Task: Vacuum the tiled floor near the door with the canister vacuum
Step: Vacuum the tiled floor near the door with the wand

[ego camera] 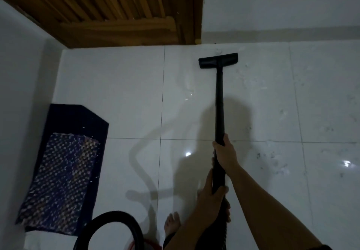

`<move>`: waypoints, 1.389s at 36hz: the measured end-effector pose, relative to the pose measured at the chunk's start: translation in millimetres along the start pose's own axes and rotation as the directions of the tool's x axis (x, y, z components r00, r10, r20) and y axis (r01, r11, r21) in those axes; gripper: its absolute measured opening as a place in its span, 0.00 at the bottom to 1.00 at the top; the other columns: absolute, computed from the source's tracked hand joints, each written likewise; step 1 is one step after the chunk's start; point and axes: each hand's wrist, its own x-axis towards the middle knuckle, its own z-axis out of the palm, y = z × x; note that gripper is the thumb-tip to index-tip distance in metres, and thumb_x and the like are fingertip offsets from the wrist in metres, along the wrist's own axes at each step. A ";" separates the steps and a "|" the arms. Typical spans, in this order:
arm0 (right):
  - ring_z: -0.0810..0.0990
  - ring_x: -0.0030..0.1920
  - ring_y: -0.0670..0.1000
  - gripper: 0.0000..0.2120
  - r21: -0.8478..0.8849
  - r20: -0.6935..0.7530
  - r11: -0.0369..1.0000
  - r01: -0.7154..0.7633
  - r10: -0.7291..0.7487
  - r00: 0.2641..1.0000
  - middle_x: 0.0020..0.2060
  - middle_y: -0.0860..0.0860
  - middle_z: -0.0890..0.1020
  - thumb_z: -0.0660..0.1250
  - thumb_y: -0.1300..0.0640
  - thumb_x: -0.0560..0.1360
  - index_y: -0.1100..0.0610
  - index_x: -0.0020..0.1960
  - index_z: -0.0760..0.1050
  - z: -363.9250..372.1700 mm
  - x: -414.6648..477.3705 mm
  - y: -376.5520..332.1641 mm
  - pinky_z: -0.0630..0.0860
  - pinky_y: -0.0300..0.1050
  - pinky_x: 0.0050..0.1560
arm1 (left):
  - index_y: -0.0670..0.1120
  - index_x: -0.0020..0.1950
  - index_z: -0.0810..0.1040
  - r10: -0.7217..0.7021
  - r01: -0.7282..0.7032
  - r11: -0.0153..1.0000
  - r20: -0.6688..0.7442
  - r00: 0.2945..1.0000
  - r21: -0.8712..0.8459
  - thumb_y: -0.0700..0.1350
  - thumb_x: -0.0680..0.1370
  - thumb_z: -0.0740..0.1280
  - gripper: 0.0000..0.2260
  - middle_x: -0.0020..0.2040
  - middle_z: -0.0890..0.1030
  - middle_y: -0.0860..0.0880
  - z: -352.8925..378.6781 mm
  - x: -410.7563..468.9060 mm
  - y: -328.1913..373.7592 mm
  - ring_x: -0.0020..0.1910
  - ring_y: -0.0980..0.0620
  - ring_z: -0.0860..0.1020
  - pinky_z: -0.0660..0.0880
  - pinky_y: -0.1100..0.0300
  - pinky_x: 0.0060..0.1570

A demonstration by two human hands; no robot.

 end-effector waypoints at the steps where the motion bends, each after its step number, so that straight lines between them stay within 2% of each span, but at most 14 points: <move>1: 0.73 0.26 0.52 0.26 -0.003 -0.008 1.000 0.012 -0.012 1.000 0.33 0.56 0.74 0.61 0.59 0.80 0.48 0.75 0.59 0.4 3.2 -3.1 0.73 0.44 0.27 | 0.59 0.77 0.52 0.009 -0.009 1.000 0.004 1.000 -0.003 0.42 0.82 0.60 0.28 0.30 0.76 0.44 -0.3 2.8 4.3 0.23 0.52 0.75 0.73 0.62 0.22; 4: 0.73 0.25 0.51 0.26 -0.023 -0.035 0.999 0.041 -0.042 0.998 0.34 0.55 0.74 0.62 0.58 0.80 0.51 0.75 0.59 3.1 10.9 -10.7 0.72 0.43 0.26 | 0.57 0.77 0.51 0.034 -0.034 0.999 0.020 0.999 -0.017 0.41 0.82 0.59 0.28 0.31 0.76 0.42 -3.0 9.9 14.7 0.22 0.52 0.75 0.73 0.62 0.22; 8: 0.74 0.23 0.50 0.18 -0.029 -0.055 0.998 0.054 -0.056 0.997 0.35 0.56 0.75 0.62 0.57 0.79 0.52 0.68 0.66 6.8 20.8 -14.7 0.75 0.48 0.25 | 0.57 0.77 0.51 0.045 -0.045 0.999 0.022 0.999 0.014 0.40 0.82 0.59 0.28 0.30 0.77 0.44 -7.2 15.2 26.0 0.23 0.52 0.76 0.74 0.62 0.22; 11: 0.75 0.26 0.52 0.22 -0.051 -0.070 0.996 0.069 -0.072 0.995 0.36 0.56 0.75 0.61 0.57 0.80 0.53 0.73 0.63 8.0 22.6 -16.9 0.74 0.43 0.26 | 0.56 0.77 0.53 0.064 -0.065 0.998 0.018 0.998 0.025 0.39 0.82 0.59 0.27 0.30 0.77 0.46 -8.3 15.4 33.2 0.23 0.54 0.75 0.73 0.62 0.23; 15: 0.75 0.25 0.52 0.22 -0.054 -0.087 0.995 0.079 -0.083 0.993 0.35 0.56 0.76 0.61 0.58 0.79 0.56 0.73 0.63 6.5 22.5 -20.4 0.73 0.41 0.25 | 0.55 0.76 0.54 0.081 -0.082 0.996 0.020 0.996 0.026 0.38 0.82 0.58 0.26 0.28 0.77 0.51 -7.7 15.1 39.8 0.22 0.57 0.74 0.72 0.64 0.23; 20: 0.74 0.25 0.50 0.23 -0.056 -0.093 0.995 0.080 -0.085 0.992 0.36 0.55 0.75 0.61 0.58 0.80 0.55 0.73 0.62 2.2 21.3 -23.1 0.72 0.39 0.23 | 0.55 0.77 0.54 0.060 -0.061 0.997 0.022 0.998 0.045 0.38 0.82 0.58 0.26 0.28 0.78 0.51 -4.3 17.3 41.0 0.23 0.55 0.75 0.73 0.63 0.23; 26: 0.74 0.26 0.51 0.23 -0.050 -0.117 0.994 0.095 -0.100 0.988 0.37 0.56 0.75 0.61 0.58 0.80 0.55 0.74 0.62 -6.4 20.5 -23.9 0.72 0.38 0.23 | 0.56 0.77 0.54 0.051 -0.052 0.998 0.047 0.998 0.025 0.39 0.82 0.58 0.27 0.28 0.76 0.48 1.8 16.6 41.5 0.22 0.54 0.75 0.73 0.63 0.22; 29: 0.74 0.25 0.51 0.21 -0.053 -0.126 0.992 0.113 -0.118 0.985 0.36 0.55 0.75 0.61 0.58 0.80 0.56 0.72 0.63 -10.8 21.6 -25.9 0.72 0.39 0.23 | 0.55 0.77 0.56 0.047 -0.048 0.998 0.038 0.998 0.029 0.39 0.81 0.59 0.26 0.27 0.75 0.50 4.5 20.6 41.9 0.22 0.54 0.74 0.72 0.63 0.23; 34: 0.73 0.24 0.50 0.16 -0.074 -0.137 0.986 0.150 -0.159 0.978 0.34 0.55 0.75 0.60 0.60 0.80 0.58 0.67 0.65 -20.0 25.5 -33.5 0.71 0.38 0.21 | 0.55 0.77 0.55 0.047 -0.049 0.998 0.057 0.997 0.034 0.39 0.81 0.59 0.26 0.31 0.76 0.47 10.5 28.4 47.9 0.23 0.54 0.75 0.72 0.64 0.23; 41: 0.74 0.26 0.52 0.17 -0.074 -0.157 0.989 0.128 -0.139 0.978 0.36 0.57 0.75 0.61 0.60 0.79 0.58 0.67 0.65 -33.0 36.1 -39.8 0.72 0.40 0.23 | 0.55 0.76 0.58 0.041 -0.045 0.998 0.076 0.996 0.053 0.39 0.81 0.59 0.26 0.33 0.76 0.46 20.4 39.5 57.1 0.26 0.53 0.76 0.73 0.63 0.25; 46: 0.73 0.25 0.51 0.18 -0.067 -0.165 0.989 0.130 -0.140 0.976 0.36 0.57 0.75 0.61 0.60 0.79 0.58 0.68 0.65 -41.7 42.0 -47.0 0.72 0.39 0.22 | 0.56 0.75 0.58 0.051 -0.057 0.997 0.105 0.993 0.050 0.40 0.82 0.59 0.24 0.33 0.75 0.46 26.7 46.2 63.7 0.25 0.54 0.75 0.74 0.62 0.24; 50: 0.73 0.25 0.51 0.15 -0.082 -0.180 0.986 0.146 -0.159 0.971 0.37 0.58 0.75 0.61 0.60 0.79 0.61 0.65 0.67 -49.7 46.7 -55.3 0.71 0.39 0.22 | 0.57 0.74 0.60 0.048 -0.053 0.998 0.119 0.992 0.039 0.40 0.81 0.59 0.23 0.36 0.74 0.45 32.6 53.1 70.1 0.25 0.54 0.74 0.74 0.61 0.24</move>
